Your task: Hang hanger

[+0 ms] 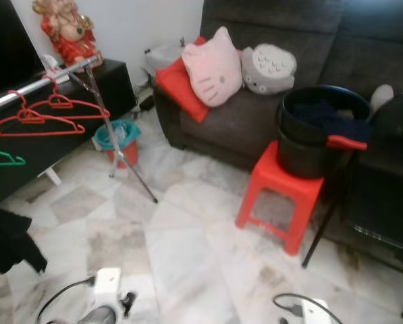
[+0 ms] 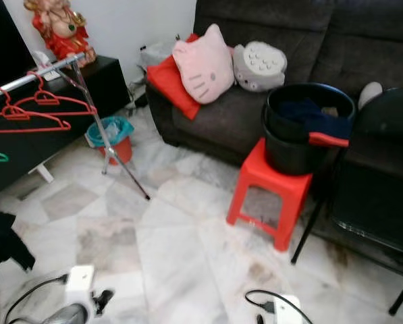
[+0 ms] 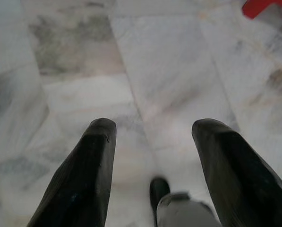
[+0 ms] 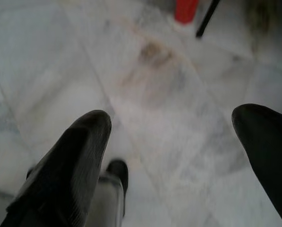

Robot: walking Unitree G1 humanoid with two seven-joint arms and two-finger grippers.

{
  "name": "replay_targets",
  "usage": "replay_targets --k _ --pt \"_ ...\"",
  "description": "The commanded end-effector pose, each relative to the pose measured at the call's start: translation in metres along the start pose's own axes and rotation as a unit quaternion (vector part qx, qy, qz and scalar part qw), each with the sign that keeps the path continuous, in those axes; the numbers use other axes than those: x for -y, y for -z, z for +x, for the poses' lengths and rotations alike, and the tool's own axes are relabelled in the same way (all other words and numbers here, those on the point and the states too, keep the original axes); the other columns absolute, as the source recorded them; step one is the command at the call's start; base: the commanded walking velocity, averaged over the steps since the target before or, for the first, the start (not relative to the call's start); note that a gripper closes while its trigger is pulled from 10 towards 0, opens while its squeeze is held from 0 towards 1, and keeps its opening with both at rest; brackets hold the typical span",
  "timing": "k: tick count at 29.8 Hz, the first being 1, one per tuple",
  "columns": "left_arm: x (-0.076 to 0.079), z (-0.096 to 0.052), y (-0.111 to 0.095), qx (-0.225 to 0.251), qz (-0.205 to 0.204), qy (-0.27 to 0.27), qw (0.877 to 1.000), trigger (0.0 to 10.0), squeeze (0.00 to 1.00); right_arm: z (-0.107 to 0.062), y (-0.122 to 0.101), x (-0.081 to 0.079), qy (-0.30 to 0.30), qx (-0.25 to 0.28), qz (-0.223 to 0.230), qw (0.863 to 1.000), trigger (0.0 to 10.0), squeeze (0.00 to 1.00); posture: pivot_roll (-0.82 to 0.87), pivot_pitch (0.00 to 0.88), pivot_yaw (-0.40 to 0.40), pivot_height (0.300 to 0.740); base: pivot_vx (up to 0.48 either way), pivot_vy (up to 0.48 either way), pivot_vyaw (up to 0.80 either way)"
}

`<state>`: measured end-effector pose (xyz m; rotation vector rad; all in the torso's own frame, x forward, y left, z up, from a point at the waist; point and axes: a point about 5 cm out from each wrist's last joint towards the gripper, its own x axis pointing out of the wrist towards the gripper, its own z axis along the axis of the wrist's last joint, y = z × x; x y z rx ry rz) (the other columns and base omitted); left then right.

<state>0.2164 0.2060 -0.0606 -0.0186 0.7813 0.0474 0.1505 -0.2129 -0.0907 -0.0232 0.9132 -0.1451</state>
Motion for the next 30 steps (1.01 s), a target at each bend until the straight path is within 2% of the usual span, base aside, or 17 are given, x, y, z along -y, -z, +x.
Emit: replay_targets --k 1,15,21,30 --pt "-0.0155 -0.0046 0.0104 -0.021 0.006 -0.02 1.0 10.0 0.0 0.0015 -0.0034 -0.0136 -0.016 0.005 0.005 1.0 10.0 0.0 0.04 0.0 0.017 0.74 0.296 0.0 0.0" --pt "-0.0157 -0.0051 0.0124 -0.024 0.003 -0.022 0.999 10.0 0.0 0.002 -0.0044 -0.0132 -0.014 0.003 0.006 1.0 10.0 0.0 0.04 0.0 0.019 0.74 0.298 0.0 0.0" --pt "-0.015 -0.0051 0.0129 -0.025 0.003 -0.021 0.999 10.0 0.0 0.0021 -0.0046 -0.0126 -0.014 0.003 0.005 1.0 10.0 0.0 0.03 0.0 0.019 0.74 0.297 0.0 -0.72" --pt "-0.0149 -0.0056 0.0147 -0.028 0.003 -0.02 0.999 10.0 0.0 0.0019 -0.0048 -0.012 -0.012 0.005 0.003 1.0 10.0 0.0 0.03 0.0 0.018 0.74 0.296 0.0 0.0"
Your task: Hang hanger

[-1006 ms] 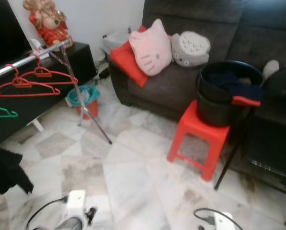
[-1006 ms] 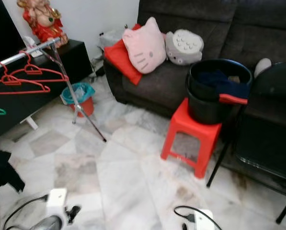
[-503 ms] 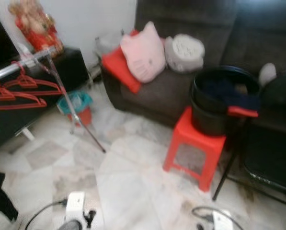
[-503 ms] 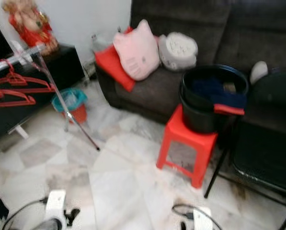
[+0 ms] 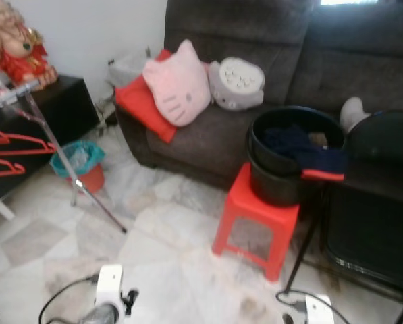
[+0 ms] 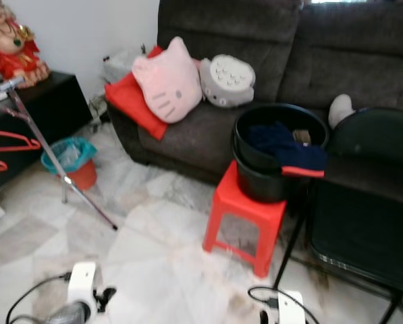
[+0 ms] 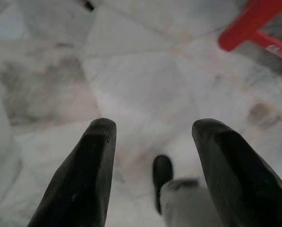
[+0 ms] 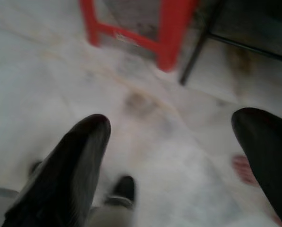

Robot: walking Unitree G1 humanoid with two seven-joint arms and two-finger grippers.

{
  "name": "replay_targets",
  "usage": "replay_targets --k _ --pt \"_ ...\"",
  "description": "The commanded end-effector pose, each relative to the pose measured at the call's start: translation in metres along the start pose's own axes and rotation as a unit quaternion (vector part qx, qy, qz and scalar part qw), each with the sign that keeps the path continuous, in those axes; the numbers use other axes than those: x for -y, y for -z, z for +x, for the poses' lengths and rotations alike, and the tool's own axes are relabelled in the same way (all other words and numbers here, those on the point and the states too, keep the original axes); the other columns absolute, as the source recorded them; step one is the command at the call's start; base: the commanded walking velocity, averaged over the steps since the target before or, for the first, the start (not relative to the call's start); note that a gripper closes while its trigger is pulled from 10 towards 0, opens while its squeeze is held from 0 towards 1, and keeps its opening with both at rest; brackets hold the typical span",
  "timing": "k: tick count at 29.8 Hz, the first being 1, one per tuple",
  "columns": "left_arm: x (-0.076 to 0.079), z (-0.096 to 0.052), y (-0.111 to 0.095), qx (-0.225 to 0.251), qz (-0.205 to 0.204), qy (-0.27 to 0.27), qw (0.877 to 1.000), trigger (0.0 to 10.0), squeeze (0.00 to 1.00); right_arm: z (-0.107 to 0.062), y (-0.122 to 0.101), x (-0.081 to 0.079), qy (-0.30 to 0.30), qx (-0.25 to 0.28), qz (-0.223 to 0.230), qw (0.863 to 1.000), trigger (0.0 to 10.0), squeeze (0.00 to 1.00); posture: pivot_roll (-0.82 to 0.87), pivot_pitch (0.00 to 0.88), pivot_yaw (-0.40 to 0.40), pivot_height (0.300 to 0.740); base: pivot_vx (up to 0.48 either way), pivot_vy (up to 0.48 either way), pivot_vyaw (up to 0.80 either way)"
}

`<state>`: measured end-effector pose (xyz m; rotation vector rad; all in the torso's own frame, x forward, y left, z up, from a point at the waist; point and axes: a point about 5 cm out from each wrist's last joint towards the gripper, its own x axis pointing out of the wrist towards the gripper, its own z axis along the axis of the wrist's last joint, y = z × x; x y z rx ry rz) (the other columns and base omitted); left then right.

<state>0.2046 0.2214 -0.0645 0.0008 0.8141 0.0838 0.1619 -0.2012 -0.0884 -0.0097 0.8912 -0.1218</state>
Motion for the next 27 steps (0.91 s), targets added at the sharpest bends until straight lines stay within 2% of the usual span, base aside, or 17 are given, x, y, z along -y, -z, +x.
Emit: replay_targets --k 1,15,27 --pt "0.0011 -0.0004 0.0043 -0.012 0.001 0.001 1.0 10.0 0.0 -0.0016 0.0051 0.0007 0.001 -0.005 0.001 1.0 10.0 0.0 0.03 0.0 0.018 0.74 0.296 0.0 0.0" --pt "0.0019 -0.0004 0.0047 -0.012 0.003 0.003 1.0 10.0 0.0 -0.002 0.0065 0.0011 0.002 -0.008 0.003 1.0 10.0 0.0 0.03 0.0 0.019 0.74 0.294 0.0 0.0" --pt "0.0025 -0.0005 0.0055 -0.014 0.003 0.004 1.0 10.0 0.0 -0.002 0.0062 0.001 0.0 -0.006 -0.001 1.0 10.0 0.0 0.03 0.0 0.017 0.74 0.29 0.0 -0.63"
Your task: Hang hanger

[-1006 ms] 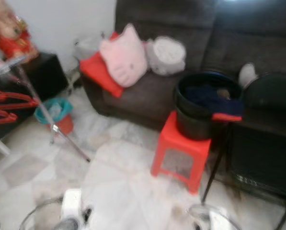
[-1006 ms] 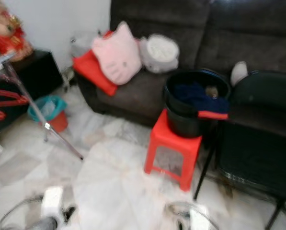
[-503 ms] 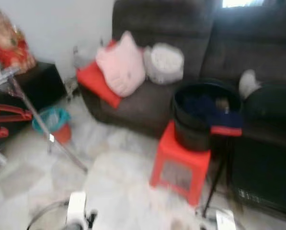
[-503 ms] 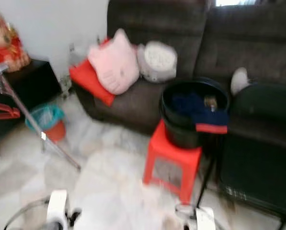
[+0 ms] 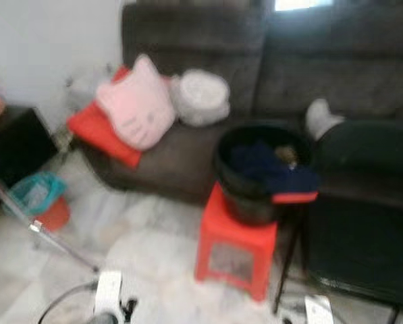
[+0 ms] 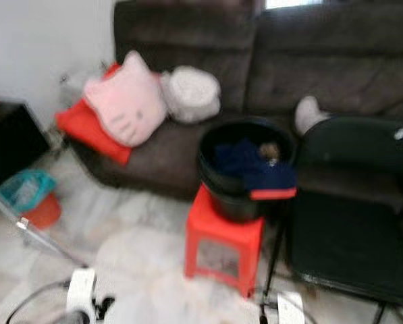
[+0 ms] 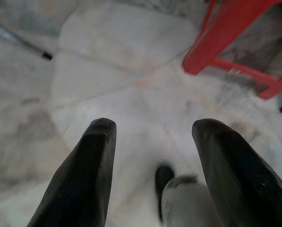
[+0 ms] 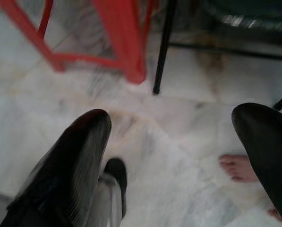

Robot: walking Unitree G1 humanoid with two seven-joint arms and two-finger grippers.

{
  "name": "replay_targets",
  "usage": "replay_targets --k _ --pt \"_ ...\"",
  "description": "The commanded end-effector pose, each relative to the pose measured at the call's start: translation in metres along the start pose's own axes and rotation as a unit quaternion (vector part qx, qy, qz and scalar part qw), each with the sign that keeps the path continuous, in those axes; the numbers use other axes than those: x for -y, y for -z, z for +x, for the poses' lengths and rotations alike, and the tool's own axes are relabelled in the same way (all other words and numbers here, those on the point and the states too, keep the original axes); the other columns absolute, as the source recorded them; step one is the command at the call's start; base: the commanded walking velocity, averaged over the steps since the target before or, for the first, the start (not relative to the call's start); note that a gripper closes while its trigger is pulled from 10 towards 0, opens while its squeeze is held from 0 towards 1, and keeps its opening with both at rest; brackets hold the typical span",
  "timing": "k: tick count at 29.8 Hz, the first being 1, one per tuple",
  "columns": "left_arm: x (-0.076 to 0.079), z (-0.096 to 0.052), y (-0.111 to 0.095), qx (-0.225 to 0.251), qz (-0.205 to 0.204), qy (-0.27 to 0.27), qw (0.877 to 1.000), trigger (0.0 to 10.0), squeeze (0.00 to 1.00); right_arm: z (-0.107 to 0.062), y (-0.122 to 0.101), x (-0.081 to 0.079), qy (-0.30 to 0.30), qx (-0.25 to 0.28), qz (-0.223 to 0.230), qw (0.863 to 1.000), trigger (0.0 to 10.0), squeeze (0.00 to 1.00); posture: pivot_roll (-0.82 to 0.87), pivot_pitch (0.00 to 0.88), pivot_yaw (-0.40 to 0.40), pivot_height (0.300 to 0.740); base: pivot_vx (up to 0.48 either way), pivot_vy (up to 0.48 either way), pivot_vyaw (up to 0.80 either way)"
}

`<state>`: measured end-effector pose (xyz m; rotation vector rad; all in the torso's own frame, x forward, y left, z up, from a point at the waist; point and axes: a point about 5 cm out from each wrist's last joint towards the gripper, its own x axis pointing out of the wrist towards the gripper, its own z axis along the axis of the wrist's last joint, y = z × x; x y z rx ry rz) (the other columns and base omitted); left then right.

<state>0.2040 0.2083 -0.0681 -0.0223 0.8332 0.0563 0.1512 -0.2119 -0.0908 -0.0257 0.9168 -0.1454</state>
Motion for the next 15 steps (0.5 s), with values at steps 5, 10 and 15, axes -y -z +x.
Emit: replay_targets --k 5,10,15 --pt "-0.0111 -0.0024 0.0033 -0.005 0.008 -0.013 1.0 10.0 0.0 0.0012 -0.0037 -0.01 -0.012 0.009 0.0 1.0 10.0 0.0 0.03 0.0 0.016 0.74 0.289 0.0 0.0" --pt "-0.0126 -0.0029 0.0041 -0.006 0.006 -0.016 1.0 10.0 0.0 0.0012 -0.0042 -0.0094 -0.009 0.01 0.003 1.0 10.0 0.0 0.03 0.0 0.016 0.74 0.288 0.0 0.0" --pt "-0.0125 -0.0028 0.0038 -0.006 0.006 -0.015 1.0 10.0 0.0 0.0013 -0.0045 -0.0095 -0.009 0.011 0.003 1.0 10.0 0.0 0.03 0.0 0.016 0.74 0.286 0.0 0.0"
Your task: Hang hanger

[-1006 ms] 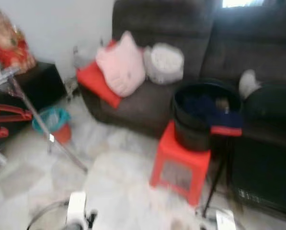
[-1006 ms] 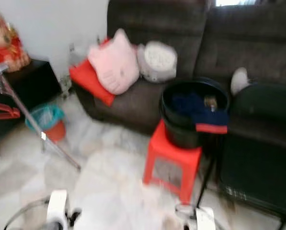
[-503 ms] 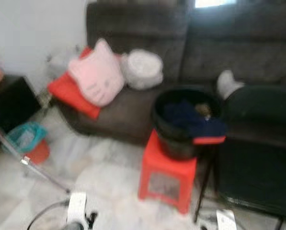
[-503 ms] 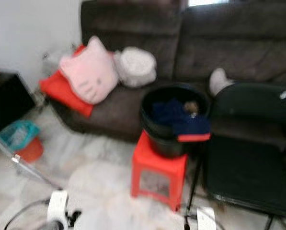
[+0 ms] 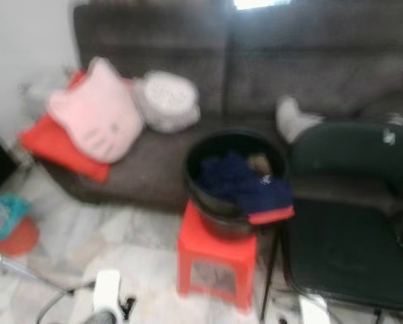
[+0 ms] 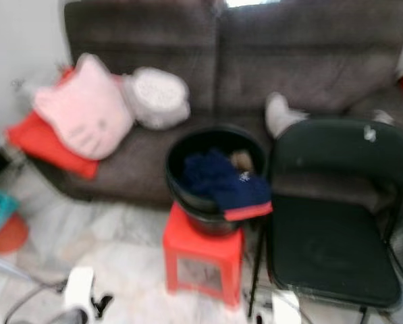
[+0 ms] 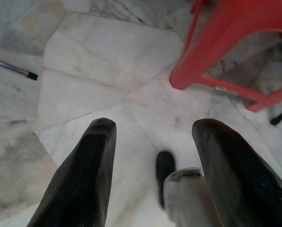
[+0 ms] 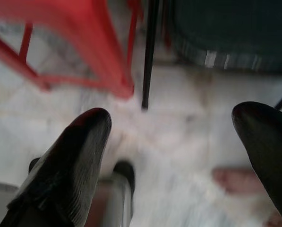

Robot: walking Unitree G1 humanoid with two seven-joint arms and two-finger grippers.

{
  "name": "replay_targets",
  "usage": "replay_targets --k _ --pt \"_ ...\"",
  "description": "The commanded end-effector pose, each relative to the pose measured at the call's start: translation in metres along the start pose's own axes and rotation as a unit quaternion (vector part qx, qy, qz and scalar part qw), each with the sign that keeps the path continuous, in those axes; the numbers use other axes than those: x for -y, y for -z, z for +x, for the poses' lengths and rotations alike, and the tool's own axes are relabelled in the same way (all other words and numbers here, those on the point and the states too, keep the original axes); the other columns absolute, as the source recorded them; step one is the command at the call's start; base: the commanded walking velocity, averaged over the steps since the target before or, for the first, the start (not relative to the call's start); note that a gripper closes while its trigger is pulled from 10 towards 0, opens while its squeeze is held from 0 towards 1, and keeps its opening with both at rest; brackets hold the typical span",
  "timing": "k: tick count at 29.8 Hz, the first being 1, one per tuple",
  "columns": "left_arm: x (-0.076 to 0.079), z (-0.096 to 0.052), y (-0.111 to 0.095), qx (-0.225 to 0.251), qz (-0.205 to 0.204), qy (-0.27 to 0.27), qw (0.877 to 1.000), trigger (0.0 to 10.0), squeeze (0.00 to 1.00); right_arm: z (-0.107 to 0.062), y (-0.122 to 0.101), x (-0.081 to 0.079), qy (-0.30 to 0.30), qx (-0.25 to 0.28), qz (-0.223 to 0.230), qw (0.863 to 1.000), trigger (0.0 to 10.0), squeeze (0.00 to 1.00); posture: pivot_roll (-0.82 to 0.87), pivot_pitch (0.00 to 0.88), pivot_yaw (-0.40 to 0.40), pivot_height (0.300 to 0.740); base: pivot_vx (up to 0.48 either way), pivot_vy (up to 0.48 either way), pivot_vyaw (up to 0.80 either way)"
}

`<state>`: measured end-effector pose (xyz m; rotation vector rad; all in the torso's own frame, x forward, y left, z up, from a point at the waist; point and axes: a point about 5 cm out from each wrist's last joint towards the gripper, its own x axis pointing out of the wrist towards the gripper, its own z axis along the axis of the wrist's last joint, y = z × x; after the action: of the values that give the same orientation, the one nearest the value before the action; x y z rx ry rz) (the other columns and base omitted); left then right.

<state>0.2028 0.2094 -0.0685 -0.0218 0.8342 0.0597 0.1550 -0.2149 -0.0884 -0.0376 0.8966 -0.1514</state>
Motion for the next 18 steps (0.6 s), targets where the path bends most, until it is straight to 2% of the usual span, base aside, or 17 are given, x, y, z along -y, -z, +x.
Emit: replay_targets --k 1,7,18 --pt "-0.0112 -0.0022 0.0026 -0.005 0.007 -0.013 1.0 10.0 0.0 0.0004 -0.0001 -0.0123 -0.014 0.0 0.006 1.0 10.0 0.0 0.03 0.0 0.016 0.74 0.285 0.0 0.0" --pt "-0.0104 -0.002 0.0019 -0.004 0.005 -0.012 1.0 10.0 0.0 0.0005 -0.0005 -0.0123 -0.015 0.001 0.005 1.0 10.0 0.0 0.03 0.0 0.015 0.74 0.281 0.0 0.0" --pt "-0.009 -0.0021 0.0028 -0.001 -0.003 -0.009 1.0 10.0 0.0 0.0006 -0.0007 -0.0125 -0.015 0.001 0.004 1.0 10.0 0.0 0.03 0.0 0.015 0.74 0.0 0.0 0.0"
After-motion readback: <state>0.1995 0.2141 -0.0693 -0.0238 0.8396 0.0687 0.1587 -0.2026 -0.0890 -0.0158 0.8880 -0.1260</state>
